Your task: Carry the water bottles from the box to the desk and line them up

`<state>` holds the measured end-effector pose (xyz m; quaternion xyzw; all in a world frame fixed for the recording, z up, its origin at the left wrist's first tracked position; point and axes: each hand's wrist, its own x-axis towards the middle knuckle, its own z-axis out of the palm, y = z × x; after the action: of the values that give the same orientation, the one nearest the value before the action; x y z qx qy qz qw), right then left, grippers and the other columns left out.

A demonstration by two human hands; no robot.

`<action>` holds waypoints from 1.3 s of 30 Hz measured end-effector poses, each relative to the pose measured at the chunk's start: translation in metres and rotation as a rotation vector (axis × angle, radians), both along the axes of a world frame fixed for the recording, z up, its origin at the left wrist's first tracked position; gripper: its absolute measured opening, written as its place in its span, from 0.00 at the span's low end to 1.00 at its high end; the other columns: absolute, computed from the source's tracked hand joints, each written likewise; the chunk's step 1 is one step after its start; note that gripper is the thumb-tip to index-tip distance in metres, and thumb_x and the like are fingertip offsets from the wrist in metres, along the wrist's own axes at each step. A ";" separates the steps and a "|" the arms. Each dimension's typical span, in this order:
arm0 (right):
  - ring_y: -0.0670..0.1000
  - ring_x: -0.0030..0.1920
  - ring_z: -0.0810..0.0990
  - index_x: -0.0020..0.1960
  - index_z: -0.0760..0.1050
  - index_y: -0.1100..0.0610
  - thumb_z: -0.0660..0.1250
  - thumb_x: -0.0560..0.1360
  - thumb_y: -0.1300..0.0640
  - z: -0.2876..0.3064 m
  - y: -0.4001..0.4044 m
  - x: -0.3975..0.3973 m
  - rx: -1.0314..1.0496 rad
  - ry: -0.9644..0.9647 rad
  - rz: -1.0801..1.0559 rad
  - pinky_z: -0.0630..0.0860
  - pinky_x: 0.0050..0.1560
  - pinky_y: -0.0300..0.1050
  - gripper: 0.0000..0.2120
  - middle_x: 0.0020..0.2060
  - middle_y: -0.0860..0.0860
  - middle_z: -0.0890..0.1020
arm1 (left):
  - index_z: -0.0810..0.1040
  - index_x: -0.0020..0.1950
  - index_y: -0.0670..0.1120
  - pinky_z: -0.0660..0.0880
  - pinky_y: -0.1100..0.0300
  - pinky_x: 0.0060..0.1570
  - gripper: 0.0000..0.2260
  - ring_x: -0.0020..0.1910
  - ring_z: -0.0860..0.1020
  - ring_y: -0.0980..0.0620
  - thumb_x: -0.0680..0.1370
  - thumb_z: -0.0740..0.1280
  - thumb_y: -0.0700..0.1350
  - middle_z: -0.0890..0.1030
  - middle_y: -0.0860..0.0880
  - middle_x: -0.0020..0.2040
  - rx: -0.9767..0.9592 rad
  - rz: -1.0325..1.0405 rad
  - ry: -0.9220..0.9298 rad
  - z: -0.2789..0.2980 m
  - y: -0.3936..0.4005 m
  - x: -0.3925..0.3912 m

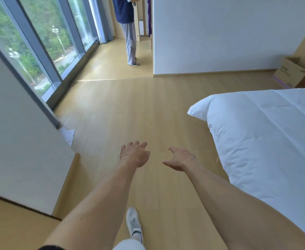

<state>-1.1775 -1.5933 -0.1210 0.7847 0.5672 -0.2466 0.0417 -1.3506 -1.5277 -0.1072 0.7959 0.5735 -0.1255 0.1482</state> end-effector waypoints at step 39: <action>0.58 0.71 0.67 0.76 0.63 0.49 0.61 0.77 0.35 0.012 0.693 0.264 0.010 -0.004 -0.169 0.64 0.69 0.55 0.32 0.71 0.56 0.69 | 0.60 0.80 0.57 0.57 0.45 0.75 0.24 0.77 0.62 0.45 0.83 0.53 0.58 0.65 0.50 0.78 0.065 -0.183 -0.027 0.014 0.717 0.289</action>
<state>-0.9139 -0.9006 -0.1094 0.8303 0.5002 -0.2450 0.0182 -1.0618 -0.8106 -0.0929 0.8510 0.5000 -0.1089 0.1178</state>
